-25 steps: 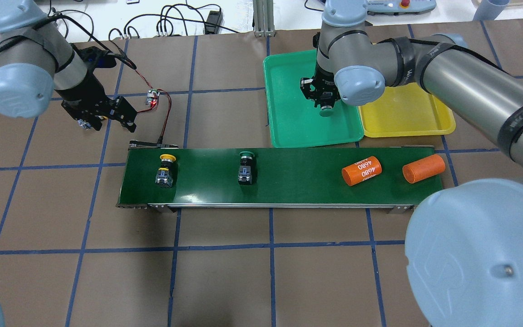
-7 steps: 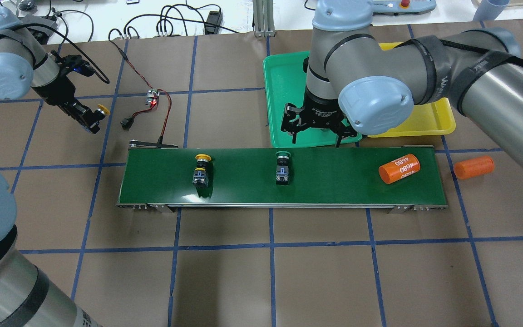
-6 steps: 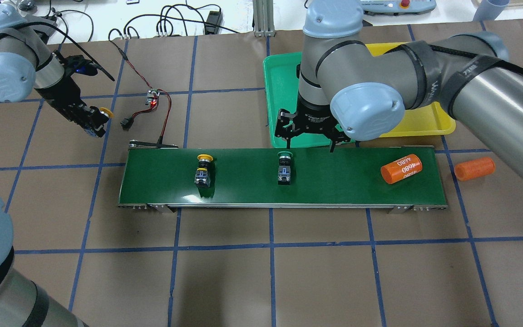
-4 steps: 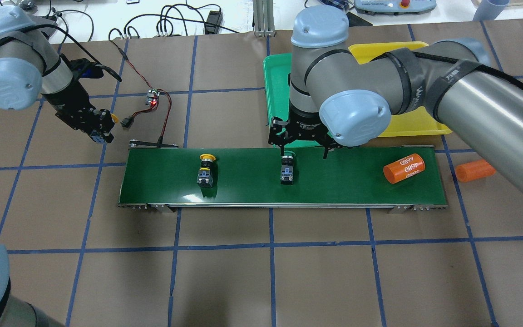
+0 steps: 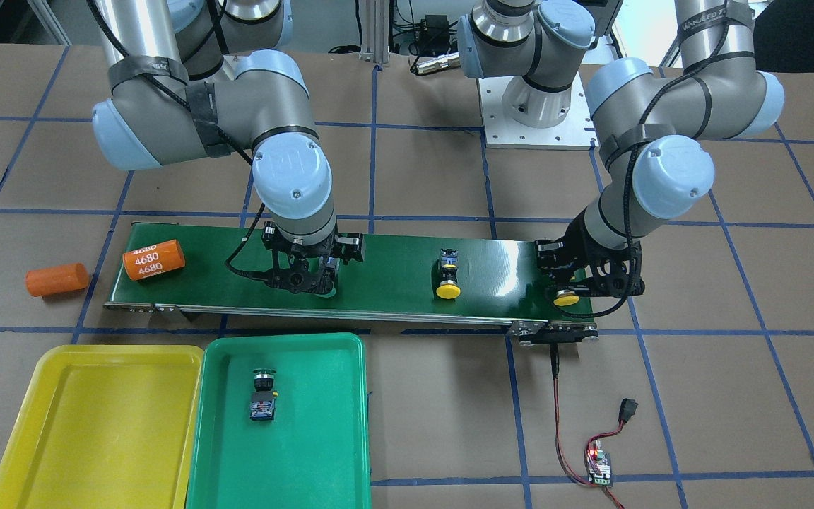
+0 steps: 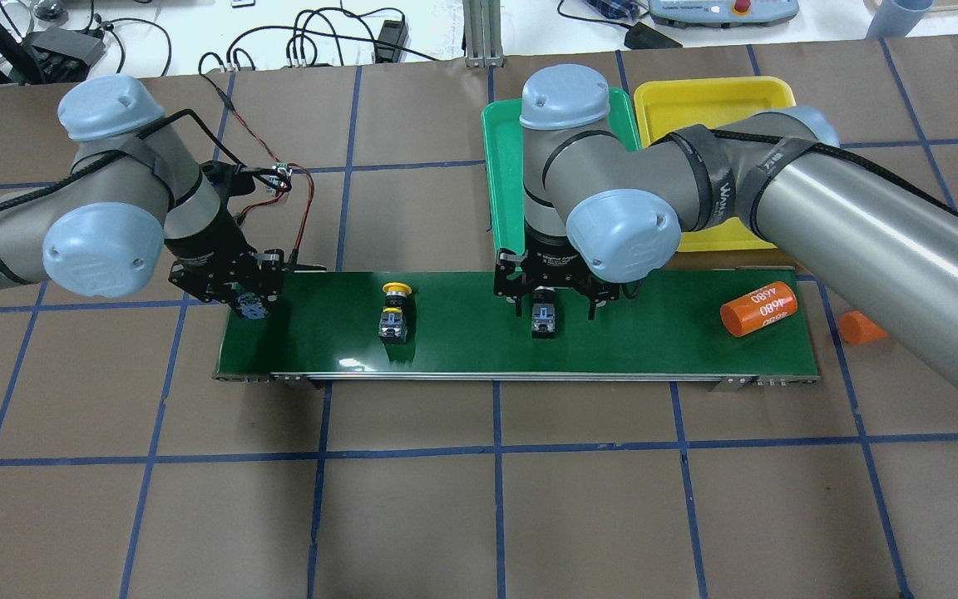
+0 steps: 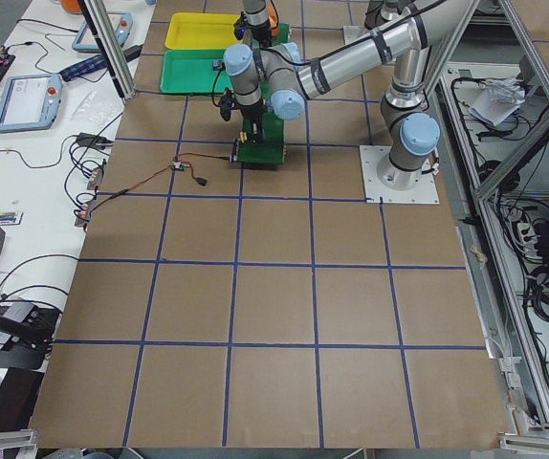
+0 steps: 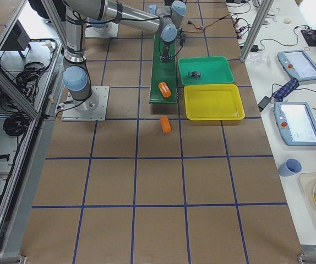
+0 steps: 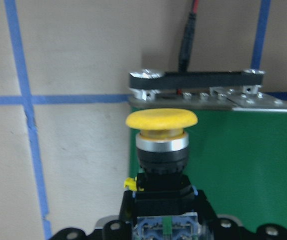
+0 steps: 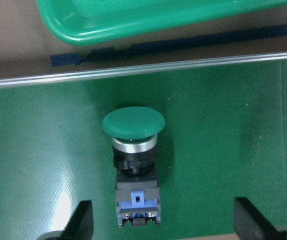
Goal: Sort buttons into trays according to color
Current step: 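Grasp second green button with right gripper while left places yellow button, then lift green button toward green tray while the left gripper rises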
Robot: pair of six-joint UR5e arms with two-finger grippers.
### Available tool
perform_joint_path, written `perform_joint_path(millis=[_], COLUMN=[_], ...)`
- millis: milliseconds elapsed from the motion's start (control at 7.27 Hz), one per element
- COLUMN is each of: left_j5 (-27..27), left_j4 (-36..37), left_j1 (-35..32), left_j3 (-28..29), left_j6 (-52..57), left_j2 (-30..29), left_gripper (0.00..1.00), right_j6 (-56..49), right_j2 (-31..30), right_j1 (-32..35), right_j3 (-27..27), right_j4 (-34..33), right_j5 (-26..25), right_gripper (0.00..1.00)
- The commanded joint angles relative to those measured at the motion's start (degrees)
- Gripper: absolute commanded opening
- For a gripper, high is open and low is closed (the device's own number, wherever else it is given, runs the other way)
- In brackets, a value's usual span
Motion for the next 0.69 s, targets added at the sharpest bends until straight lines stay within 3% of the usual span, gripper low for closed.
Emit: perform_joint_path(millis=[0,138,275,412,550], left_j5=[0.1,0.0,-0.5,-0.6,-0.5], left_j4=[1.2,1.2,1.3,1.3,1.3], left_j1=[-1.8,-1.8,-1.9,-2.3,-2.8], left_j3=[-1.1,-1.0,-1.0,-0.9,-0.1], left_j6=[-1.4,-0.3,-0.1,0.1,1.1], left_j2=[-0.7,-1.4,-1.5,-1.0,-0.3], left_gripper=[0.46,0.58,0.89,1.0,1.0], right_j6=[-0.1,0.0,0.2,0.2,0.1], right_j2=[1.1,1.1,1.1,0.9,0.6], right_j1=[-0.2,-0.2,-0.2,-0.4,-1.6], right_j3=[0.1,0.1,0.1,0.0,-0.7], right_j4=[0.0,-0.1,0.8,0.2,0.1], right_j5=[-0.2,-0.4,-0.5,-0.5,-0.7], right_gripper=[0.81,0.43,0.0,0.0,0.0])
